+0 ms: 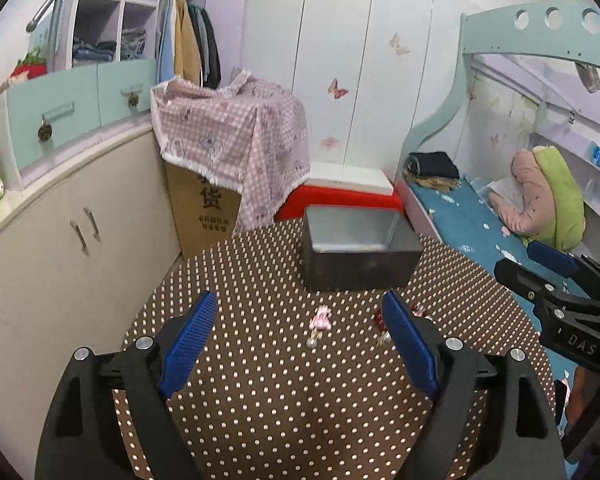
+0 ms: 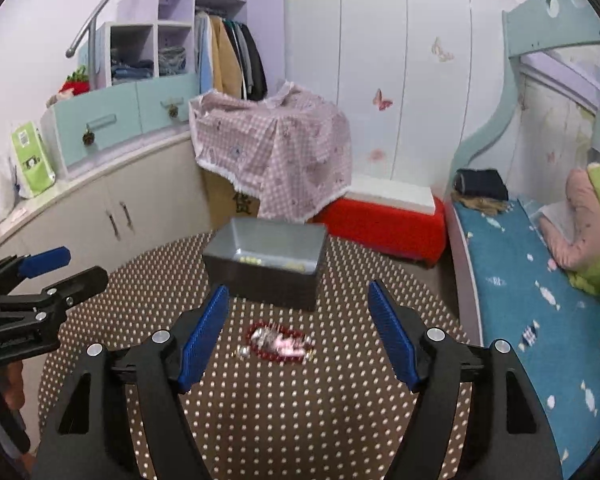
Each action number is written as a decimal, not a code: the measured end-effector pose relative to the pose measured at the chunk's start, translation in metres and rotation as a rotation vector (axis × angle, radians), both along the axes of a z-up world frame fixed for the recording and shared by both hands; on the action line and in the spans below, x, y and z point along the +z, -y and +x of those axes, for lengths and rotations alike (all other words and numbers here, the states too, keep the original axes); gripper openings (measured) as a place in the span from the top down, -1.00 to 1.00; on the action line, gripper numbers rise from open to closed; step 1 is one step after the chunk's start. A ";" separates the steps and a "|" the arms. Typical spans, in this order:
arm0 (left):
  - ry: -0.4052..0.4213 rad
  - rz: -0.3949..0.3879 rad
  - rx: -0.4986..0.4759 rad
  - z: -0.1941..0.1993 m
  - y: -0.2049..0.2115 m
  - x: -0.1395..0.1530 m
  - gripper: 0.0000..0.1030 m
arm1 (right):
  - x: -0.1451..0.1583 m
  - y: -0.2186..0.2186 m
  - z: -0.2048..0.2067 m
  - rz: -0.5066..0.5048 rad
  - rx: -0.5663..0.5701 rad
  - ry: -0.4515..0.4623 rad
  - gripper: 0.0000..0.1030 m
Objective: Organize jewelry
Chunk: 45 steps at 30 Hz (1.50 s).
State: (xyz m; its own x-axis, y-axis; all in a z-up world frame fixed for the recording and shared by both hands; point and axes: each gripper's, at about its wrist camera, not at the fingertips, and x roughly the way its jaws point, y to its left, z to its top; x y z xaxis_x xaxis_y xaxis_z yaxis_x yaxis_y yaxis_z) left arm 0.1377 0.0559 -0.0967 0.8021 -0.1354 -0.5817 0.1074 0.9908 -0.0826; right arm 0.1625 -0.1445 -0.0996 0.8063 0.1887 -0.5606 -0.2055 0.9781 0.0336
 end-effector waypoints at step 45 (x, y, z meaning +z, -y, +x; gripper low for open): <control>-0.244 -0.009 -0.097 0.064 -0.009 -0.093 0.82 | -0.120 -0.073 0.070 -0.007 0.033 -0.321 0.08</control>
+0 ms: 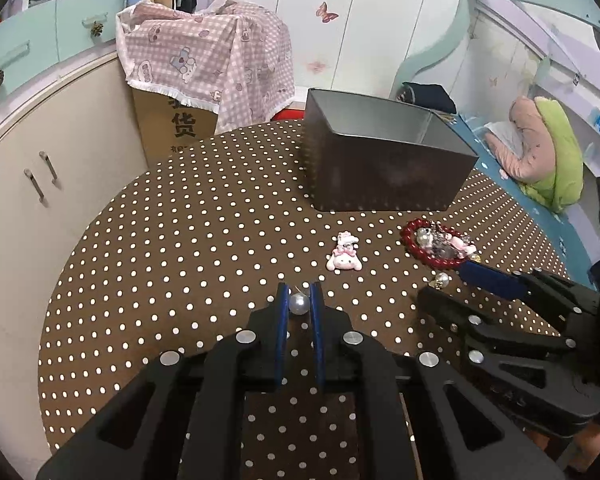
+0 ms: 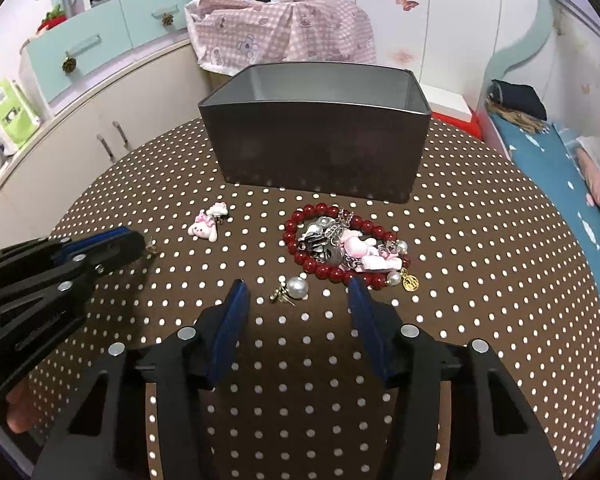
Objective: Organize jewelry
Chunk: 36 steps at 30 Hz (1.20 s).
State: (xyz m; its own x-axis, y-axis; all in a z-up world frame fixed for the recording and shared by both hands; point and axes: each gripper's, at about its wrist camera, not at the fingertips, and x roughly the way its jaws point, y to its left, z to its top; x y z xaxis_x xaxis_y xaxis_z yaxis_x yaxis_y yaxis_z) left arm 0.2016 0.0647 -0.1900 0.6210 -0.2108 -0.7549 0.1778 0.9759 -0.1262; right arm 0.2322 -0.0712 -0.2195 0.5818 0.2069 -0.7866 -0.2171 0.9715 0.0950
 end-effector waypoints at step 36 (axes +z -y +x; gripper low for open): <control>0.145 -0.118 -0.106 0.023 0.033 0.100 0.82 | 0.100 0.055 0.013 0.115 0.065 0.175 0.73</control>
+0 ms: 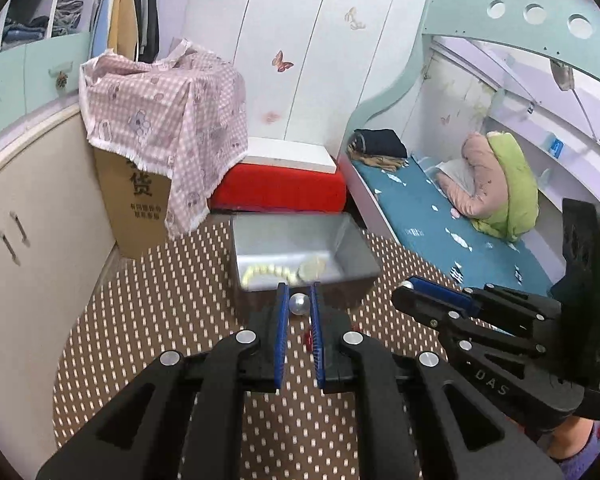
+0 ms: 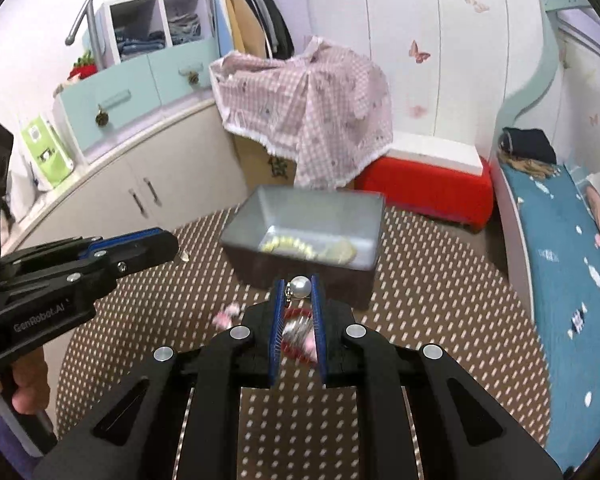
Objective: Organize jewelry
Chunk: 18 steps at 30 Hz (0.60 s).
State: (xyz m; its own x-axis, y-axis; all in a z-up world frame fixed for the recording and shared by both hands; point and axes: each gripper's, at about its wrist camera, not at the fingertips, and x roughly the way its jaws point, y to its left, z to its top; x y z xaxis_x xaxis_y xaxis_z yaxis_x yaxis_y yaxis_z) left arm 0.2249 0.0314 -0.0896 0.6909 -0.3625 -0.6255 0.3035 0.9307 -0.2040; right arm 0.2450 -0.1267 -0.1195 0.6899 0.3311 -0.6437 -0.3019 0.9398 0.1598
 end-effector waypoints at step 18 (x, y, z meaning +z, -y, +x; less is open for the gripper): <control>-0.173 0.001 0.001 0.094 0.019 -0.037 0.82 | -0.024 -0.006 0.090 -0.010 0.020 -0.096 0.73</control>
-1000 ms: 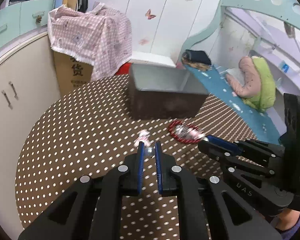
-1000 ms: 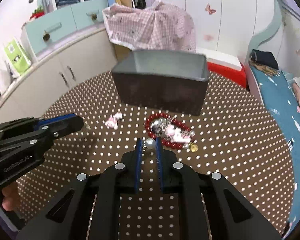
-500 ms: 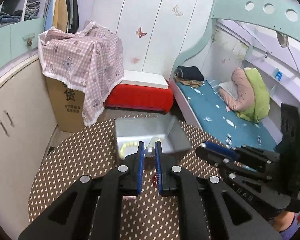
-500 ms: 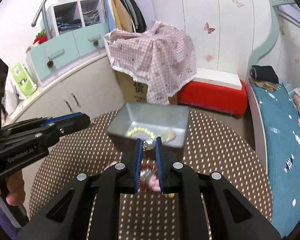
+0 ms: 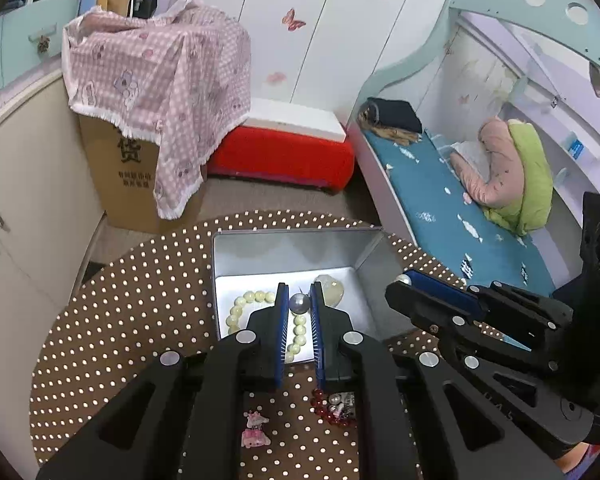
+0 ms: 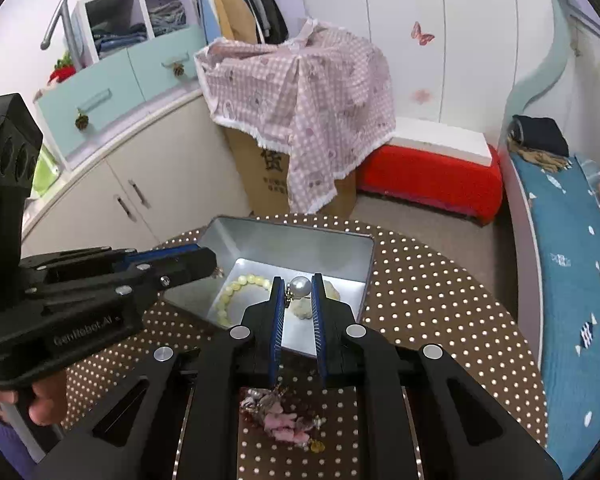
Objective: Organize jewelry
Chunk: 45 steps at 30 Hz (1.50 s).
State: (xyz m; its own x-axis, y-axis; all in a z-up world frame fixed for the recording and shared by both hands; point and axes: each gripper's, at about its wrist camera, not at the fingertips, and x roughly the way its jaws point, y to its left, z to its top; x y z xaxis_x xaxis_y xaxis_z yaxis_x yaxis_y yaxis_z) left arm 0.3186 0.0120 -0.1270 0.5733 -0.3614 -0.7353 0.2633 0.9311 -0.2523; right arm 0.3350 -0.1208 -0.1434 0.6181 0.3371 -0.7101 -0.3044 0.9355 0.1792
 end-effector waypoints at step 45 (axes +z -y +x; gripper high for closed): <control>0.120 0.016 0.116 -0.076 -0.039 0.025 -0.30 | 0.022 0.026 -0.059 -0.024 -0.075 0.080 0.09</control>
